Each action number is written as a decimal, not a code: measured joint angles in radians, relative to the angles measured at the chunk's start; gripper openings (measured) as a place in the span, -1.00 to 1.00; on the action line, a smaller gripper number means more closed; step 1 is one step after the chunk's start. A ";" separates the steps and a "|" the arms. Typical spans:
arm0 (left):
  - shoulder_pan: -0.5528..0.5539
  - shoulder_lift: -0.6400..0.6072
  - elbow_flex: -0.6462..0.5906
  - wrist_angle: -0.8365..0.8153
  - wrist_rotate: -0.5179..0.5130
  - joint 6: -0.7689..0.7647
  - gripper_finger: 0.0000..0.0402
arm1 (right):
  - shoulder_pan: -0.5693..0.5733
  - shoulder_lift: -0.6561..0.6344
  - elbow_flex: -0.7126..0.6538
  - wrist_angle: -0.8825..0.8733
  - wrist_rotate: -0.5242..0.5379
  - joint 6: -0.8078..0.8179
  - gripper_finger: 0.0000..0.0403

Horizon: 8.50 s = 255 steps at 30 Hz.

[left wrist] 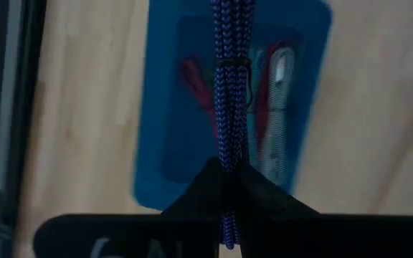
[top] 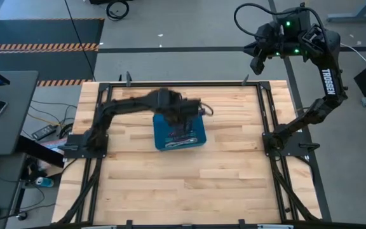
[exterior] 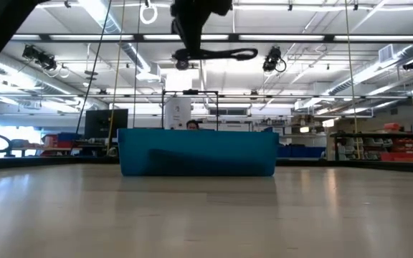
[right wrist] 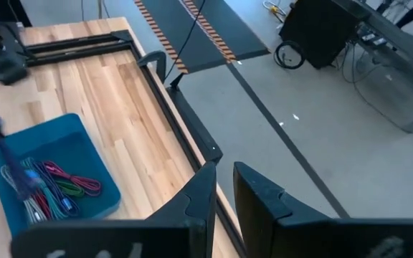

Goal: Pick and place USB-C Cables
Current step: Put the black purple charger cable into the blue bin, then adjust the black pink charger cable in the blue bin, then adjust the blue bin

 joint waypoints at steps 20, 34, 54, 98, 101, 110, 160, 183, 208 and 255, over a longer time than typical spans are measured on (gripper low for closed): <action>0.314 0.001 -0.216 -0.004 0.190 0.360 -0.91 | 0.000 0.000 0.000 0.000 0.006 0.114 -0.73; 0.146 -0.029 -0.614 0.381 0.282 0.240 -0.91 | 0.000 0.000 0.000 0.000 0.006 0.111 -0.73; 0.018 -0.031 -0.686 0.521 0.260 0.069 -0.91 | 0.000 0.000 0.000 0.000 0.006 0.114 -0.73; 0.055 -0.084 -0.814 0.558 0.281 0.006 -0.92 | 0.000 0.000 0.000 -0.015 0.006 0.103 -0.73; 0.055 -0.084 -0.814 0.620 0.275 -0.009 -0.88 | 0.000 0.000 0.000 -0.014 0.006 0.103 -0.73; 0.054 -0.084 -0.798 0.651 0.272 0.001 -0.42 | 0.000 0.000 0.000 -0.015 0.006 0.104 -0.73; 0.205 -0.053 -0.801 0.682 0.025 0.170 -0.28 | 0.000 0.000 0.000 -0.016 0.003 0.111 -0.73; 0.206 0.016 -0.800 0.737 0.132 0.149 -0.67 | 0.001 0.000 0.000 -0.015 0.004 0.111 -0.73; 0.150 0.014 -0.553 0.593 0.145 0.230 -0.96 | 0.001 0.000 0.000 -0.036 0.006 0.111 -0.73; 0.259 0.014 -0.383 0.518 0.020 0.239 -0.57 | 0.001 0.000 0.000 -0.038 0.006 0.115 -0.73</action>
